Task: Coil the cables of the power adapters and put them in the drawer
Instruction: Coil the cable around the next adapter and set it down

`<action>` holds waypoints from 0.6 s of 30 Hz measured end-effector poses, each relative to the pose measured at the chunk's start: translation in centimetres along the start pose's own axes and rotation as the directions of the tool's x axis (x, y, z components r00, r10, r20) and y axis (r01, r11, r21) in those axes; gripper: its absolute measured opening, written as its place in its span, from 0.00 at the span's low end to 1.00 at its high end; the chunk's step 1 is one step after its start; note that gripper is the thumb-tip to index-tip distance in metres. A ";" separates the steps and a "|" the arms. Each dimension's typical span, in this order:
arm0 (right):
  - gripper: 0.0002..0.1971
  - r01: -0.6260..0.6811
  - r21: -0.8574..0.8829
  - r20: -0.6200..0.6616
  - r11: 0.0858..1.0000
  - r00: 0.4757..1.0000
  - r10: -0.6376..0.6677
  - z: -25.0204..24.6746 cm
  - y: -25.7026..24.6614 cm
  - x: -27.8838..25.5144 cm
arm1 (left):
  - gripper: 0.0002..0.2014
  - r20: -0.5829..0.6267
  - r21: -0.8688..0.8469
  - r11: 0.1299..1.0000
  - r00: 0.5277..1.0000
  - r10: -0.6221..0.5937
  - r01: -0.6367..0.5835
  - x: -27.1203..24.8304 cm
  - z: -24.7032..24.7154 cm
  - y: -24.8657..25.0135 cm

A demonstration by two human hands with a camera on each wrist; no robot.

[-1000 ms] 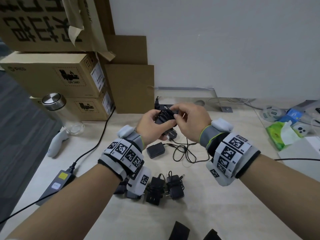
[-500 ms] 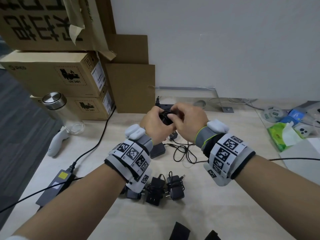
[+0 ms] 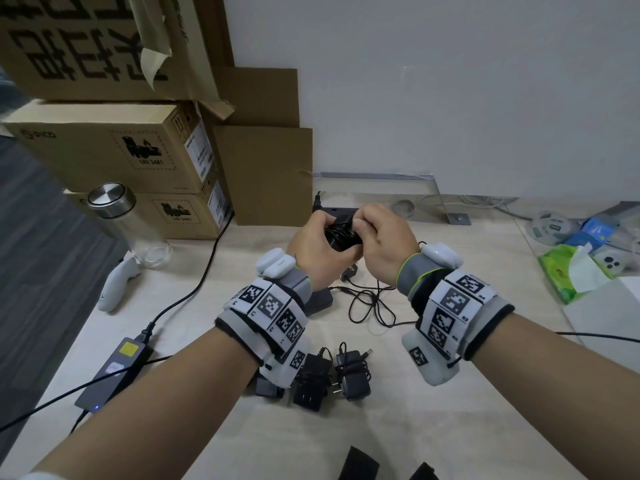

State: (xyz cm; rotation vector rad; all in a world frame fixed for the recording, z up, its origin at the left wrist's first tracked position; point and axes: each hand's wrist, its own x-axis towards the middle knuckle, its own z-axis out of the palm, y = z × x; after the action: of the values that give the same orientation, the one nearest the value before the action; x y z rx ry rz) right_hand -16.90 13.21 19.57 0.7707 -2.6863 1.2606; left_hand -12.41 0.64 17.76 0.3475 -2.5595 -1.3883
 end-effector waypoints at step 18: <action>0.09 0.130 0.018 0.022 0.991 0.991 -0.131 0.5 1.6 -2.6 | 0.21 0.053 -0.002 0.998 0.997 -0.055 0.055 -1.2 1.6 -2.2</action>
State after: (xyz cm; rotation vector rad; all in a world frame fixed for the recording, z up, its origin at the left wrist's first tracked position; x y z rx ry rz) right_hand -15.31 14.76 17.39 0.9521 -2.5979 1.2519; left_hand -11.52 1.09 14.92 0.3886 -2.6078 -1.4393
